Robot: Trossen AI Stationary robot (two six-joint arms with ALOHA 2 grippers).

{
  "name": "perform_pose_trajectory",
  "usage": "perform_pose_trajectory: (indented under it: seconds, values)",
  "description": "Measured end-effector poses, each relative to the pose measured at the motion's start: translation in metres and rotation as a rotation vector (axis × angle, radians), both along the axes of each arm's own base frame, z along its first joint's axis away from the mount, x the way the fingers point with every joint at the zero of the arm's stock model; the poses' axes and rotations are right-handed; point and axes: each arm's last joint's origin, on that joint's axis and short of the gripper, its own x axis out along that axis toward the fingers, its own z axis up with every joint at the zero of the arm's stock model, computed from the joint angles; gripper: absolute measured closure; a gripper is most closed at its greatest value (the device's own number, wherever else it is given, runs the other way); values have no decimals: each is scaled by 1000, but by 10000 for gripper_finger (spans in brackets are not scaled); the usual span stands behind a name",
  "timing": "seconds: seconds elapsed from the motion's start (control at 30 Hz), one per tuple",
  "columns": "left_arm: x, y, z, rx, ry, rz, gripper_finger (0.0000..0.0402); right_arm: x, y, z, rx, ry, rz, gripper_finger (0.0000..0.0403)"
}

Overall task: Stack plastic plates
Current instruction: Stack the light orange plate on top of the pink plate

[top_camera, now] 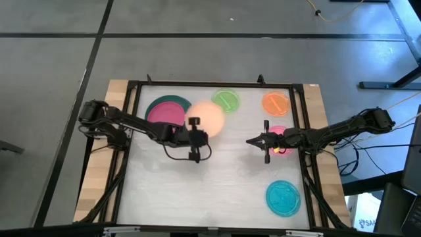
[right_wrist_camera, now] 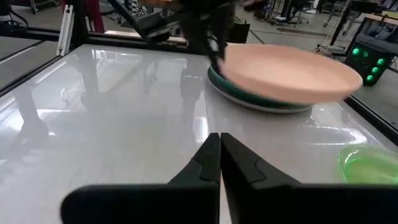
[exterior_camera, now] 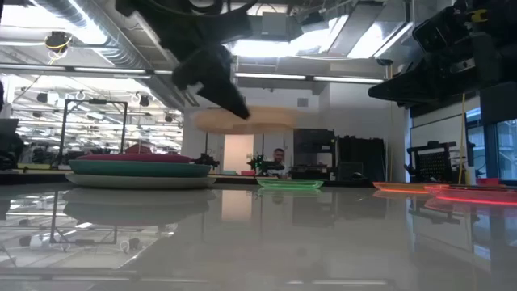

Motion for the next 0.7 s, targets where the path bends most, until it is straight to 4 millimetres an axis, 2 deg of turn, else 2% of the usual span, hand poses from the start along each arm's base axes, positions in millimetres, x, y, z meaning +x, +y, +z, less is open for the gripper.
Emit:
perform_pose_trajectory:
  seconds: [0.2, 0.37, 0.53, 0.7]
  values:
    - [-28, 6, 11, 52, 109, 137, 389, 0, 0, 0, 0, 0, 0, 398]
    - [-56, 11, 9, 61, 94, 226, 389, 0, 0, 0, 0, 0, 0, 398]
    - [-91, 19, -4, 2, 34, 316, 387, 0, 0, 0, 0, -3, 0, 398]
    - [-117, 27, -28, -50, -1, 393, 386, 0, 0, 1, 3, -14, 0, 398]
